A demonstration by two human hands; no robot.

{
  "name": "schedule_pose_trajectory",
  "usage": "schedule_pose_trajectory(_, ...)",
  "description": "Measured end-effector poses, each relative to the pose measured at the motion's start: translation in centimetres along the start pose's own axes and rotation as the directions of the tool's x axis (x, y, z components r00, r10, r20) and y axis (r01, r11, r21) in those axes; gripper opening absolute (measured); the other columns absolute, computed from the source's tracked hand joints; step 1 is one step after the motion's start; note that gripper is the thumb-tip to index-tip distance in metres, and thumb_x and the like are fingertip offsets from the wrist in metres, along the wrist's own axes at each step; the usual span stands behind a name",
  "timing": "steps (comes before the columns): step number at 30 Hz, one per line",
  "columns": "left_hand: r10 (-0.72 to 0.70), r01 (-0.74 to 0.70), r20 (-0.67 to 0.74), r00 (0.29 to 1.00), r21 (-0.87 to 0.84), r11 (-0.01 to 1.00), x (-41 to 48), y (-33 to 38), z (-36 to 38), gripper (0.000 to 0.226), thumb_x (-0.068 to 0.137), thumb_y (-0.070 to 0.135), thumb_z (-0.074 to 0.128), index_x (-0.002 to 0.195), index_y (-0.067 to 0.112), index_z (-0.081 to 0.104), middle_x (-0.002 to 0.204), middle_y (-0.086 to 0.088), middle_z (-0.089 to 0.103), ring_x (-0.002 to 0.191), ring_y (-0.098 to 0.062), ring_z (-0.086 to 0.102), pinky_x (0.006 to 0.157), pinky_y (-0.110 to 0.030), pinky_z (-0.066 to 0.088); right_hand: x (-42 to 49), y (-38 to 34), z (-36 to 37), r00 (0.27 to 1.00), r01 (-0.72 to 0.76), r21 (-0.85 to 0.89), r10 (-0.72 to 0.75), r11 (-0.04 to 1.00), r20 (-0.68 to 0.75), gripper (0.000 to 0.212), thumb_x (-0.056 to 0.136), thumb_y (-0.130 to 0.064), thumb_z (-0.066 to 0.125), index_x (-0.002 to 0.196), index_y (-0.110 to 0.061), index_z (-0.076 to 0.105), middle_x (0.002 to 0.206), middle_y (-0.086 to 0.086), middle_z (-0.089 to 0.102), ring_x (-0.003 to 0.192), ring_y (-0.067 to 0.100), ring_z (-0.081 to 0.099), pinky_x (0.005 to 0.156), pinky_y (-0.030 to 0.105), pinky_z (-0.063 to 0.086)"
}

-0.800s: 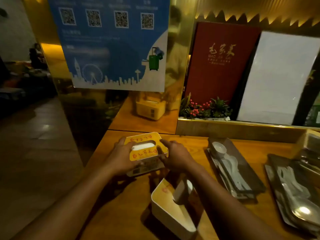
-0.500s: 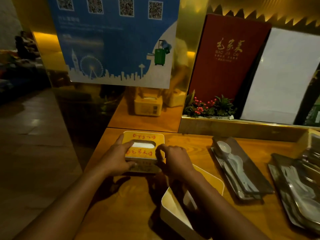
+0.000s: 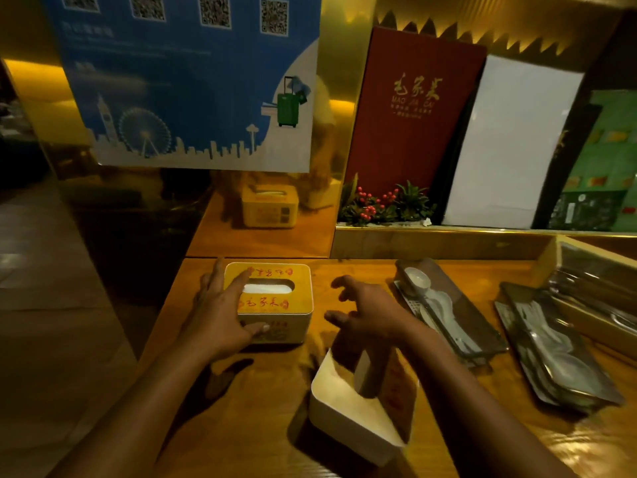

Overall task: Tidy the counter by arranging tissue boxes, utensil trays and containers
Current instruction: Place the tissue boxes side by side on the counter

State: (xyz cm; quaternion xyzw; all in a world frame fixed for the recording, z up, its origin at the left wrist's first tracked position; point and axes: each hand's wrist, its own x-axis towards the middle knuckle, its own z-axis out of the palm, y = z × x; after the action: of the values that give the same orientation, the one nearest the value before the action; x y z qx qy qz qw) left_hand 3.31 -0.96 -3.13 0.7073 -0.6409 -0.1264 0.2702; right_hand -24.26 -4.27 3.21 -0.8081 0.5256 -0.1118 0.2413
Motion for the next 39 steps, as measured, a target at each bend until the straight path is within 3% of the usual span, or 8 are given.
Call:
schedule_pose_trajectory(5, 0.288, -0.299, -0.146, 0.946, -0.062, 0.952, -4.5, 7.1, 0.1, 0.07, 0.077, 0.049, 0.081, 0.139, 0.034, 0.054, 0.151, 0.007, 0.038, 0.136, -0.017, 0.041, 0.098, -0.034, 0.048, -3.7, 4.2, -2.4, 0.982, -0.034, -0.038, 0.04, 0.999, 0.186, 0.052, 0.092, -0.035, 0.07, 0.139, -0.045, 0.049, 0.14, -0.007, 0.053, 0.121, 0.016, 0.054, 0.089, 0.032, 0.052)
schedule_pose_trajectory(10, 0.371, -0.36, 0.049, 0.927, -0.156, 0.92, -6.6, 11.1, 2.3, 0.061, 0.078, 0.068, 0.068, 0.13, 0.039, 0.061, 0.118, 0.019, 0.047, 0.11, -0.001, 0.05, 0.089, -0.027, 0.053, -5.3, 7.4, -1.3, 0.998, -0.051, 0.055, 0.052, 0.997, -0.019, 0.047, 0.099, -0.035, 0.059, 0.144, -0.042, 0.048, 0.123, -0.019, 0.054, 0.101, 0.008, 0.058, 0.083, 0.034, 0.055)
schedule_pose_trajectory(13, 0.37, -0.36, 0.077, 0.926, -0.12, 0.925, -6.9, 12.1, 3.2, 0.062, 0.075, 0.075, 0.063, 0.125, 0.038, 0.065, 0.111, 0.02, 0.046, 0.104, 0.001, 0.049, 0.084, -0.027, 0.053, -5.2, 9.5, -0.9, 0.984, -0.09, 0.011, 0.09, 0.996, -0.153, 0.049, 0.098, -0.042, 0.056, 0.145, -0.039, 0.046, 0.129, 0.0, 0.066, 0.088, 0.024, 0.069, 0.074, 0.048, 0.059)
schedule_pose_trajectory(16, 0.305, -0.297, 0.086, 0.949, -0.093, 0.95, -7.0, 13.5, 4.1, 0.059, 0.079, 0.074, 0.061, 0.124, 0.037, 0.066, 0.113, 0.019, 0.044, 0.106, 0.002, 0.045, 0.087, -0.028, 0.05, -4.8, 10.8, -1.0, 0.959, -0.109, -0.056, 0.09, 0.992, -0.267, 0.05, 0.098, -0.044, 0.055, 0.144, -0.026, 0.05, 0.118, 0.008, 0.071, 0.072, 0.012, 0.063, 0.056, 0.031, 0.048)
schedule_pose_trajectory(19, 0.222, -0.22, 0.12, 0.968, -0.031, 0.975, -7.1, 15.0, 5.4, 0.06, 0.08, 0.072, 0.061, 0.129, 0.037, 0.064, 0.128, 0.017, 0.042, 0.12, -0.003, 0.038, 0.095, -0.029, 0.043, -5.2, 11.6, -1.5, 0.961, -0.055, -0.054, 0.038, 0.997, -0.276, 0.052, 0.099, -0.048, 0.053, 0.142, -0.019, 0.05, 0.122, 0.011, 0.069, 0.095, 0.024, 0.066, 0.071, 0.039, 0.053)
schedule_pose_trajectory(22, 0.123, -0.119, 0.123, 0.985, -0.042, 0.992, -7.4, 16.0, 6.7, 0.063, 0.081, 0.063, 0.07, 0.137, 0.035, 0.059, 0.151, 0.013, 0.033, 0.14, -0.012, 0.031, 0.108, -0.037, 0.038, -6.4, 12.7, -2.8, 0.994, 0.026, 0.01, -0.025, 1.0, -0.106, 0.058, 0.095, -0.054, 0.056, 0.144, -0.025, 0.047, 0.136, 0.007, 0.062, 0.114, 0.024, 0.061, 0.083, 0.04, 0.054)
schedule_pose_trajectory(29, -0.056, 0.063, 0.038, 0.998, -0.209, 0.976, -7.0, 17.0, 9.4, 0.036, 0.1, 0.028, 0.059, 0.136, 0.033, 0.061, 0.169, 0.006, 0.016, 0.154, -0.027, 0.015, 0.118, -0.051, 0.03, -7.9, 15.4, -2.7, 0.98, 0.184, -0.112, -0.191, 0.977, -0.053, 0.074, 0.088, -0.053, 0.067, 0.15, -0.027, 0.037, 0.131, 0.002, 0.055, 0.111, 0.018, 0.059, 0.091, 0.033, 0.053)
schedule_pose_trajectory(39, -0.122, 0.114, -0.027, 0.992, -0.22, 0.969, -6.8, 18.7, 10.5, 0.039, 0.107, 0.017, 0.042, 0.139, 0.034, 0.056, 0.169, 0.005, 0.015, 0.154, -0.03, 0.017, 0.111, -0.048, 0.04, -7.8, 16.9, -1.3, 0.964, 0.255, -0.022, -0.256, 0.967, -0.075, 0.077, 0.095, -0.05, 0.059, 0.157, -0.024, 0.022, 0.148, 0.006, 0.041, 0.127, 0.023, 0.051, 0.099, 0.035, 0.05)
